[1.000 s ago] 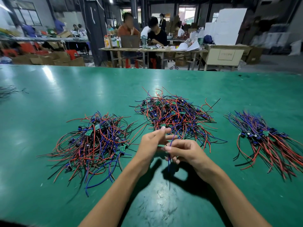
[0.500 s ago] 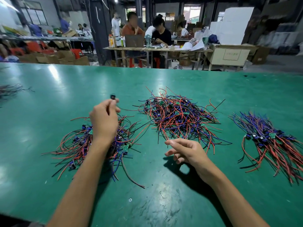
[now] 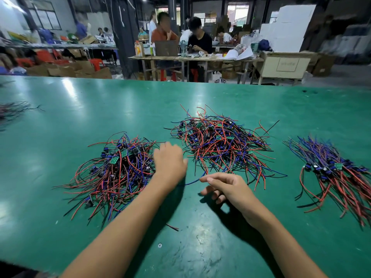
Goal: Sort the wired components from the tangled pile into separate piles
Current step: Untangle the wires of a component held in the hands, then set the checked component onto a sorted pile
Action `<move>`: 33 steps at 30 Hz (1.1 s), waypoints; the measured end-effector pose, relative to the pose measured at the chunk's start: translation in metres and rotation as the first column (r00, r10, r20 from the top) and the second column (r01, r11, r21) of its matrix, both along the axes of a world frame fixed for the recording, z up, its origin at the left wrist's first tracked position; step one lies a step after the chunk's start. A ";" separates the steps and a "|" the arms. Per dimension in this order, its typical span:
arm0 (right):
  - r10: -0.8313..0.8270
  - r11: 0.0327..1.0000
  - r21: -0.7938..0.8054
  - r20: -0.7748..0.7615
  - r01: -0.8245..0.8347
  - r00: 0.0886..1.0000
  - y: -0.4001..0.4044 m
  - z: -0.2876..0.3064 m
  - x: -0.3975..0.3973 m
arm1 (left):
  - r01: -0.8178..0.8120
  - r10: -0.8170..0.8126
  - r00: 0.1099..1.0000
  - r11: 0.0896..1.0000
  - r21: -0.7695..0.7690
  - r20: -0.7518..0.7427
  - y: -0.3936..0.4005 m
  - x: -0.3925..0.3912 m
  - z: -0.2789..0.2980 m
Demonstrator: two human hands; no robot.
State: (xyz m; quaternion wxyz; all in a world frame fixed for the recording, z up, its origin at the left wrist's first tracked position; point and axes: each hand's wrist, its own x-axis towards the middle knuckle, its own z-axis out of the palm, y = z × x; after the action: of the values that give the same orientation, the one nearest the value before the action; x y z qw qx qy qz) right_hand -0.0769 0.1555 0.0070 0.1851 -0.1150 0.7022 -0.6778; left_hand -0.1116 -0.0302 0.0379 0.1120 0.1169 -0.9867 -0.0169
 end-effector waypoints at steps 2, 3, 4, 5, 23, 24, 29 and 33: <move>-0.005 1.000 -0.001 0.006 0.005 1.000 0.000 0.001 0.001 | -0.055 0.057 0.995 0.998 -0.032 0.078 0.002 -0.005 -0.016; -0.007 1.000 -0.002 0.009 0.007 1.000 0.001 0.002 0.001 | -0.064 0.065 0.997 0.998 -0.024 0.036 -0.001 -0.007 -0.022; -0.009 1.000 0.001 0.012 0.009 1.000 0.001 0.003 0.001 | -0.072 0.072 0.997 0.997 0.012 -0.029 -0.005 -0.008 -0.027; -0.011 1.000 0.007 0.014 0.011 1.000 0.001 0.003 0.000 | -0.073 0.080 0.992 0.995 0.073 -0.097 -0.010 -0.008 -0.029; -0.008 0.998 0.065 -0.011 0.008 1.000 0.000 0.001 0.004 | -0.206 0.196 0.979 0.945 -0.253 -0.063 -0.046 -0.026 -0.020; -0.009 0.998 0.063 -0.010 0.010 1.000 0.000 0.001 0.004 | -0.199 0.189 0.980 0.947 -0.254 -0.065 -0.047 -0.026 -0.019; 0.004 0.997 0.072 -0.022 -0.003 1.000 -0.003 -0.003 0.003 | 0.112 -0.106 0.982 0.993 0.035 -0.156 -0.038 -0.036 -0.020; -0.001 0.999 0.050 -0.020 0.002 1.000 -0.002 -0.003 0.000 | 0.333 -0.243 0.931 0.871 0.361 -0.272 -0.010 -0.066 -0.003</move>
State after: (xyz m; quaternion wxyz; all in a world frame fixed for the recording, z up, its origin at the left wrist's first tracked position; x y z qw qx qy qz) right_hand -0.0771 0.1534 0.0036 0.1804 -0.1167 0.7207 -0.6591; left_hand -0.1781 -0.0406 0.0351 0.1891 -0.0143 -0.9500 -0.2482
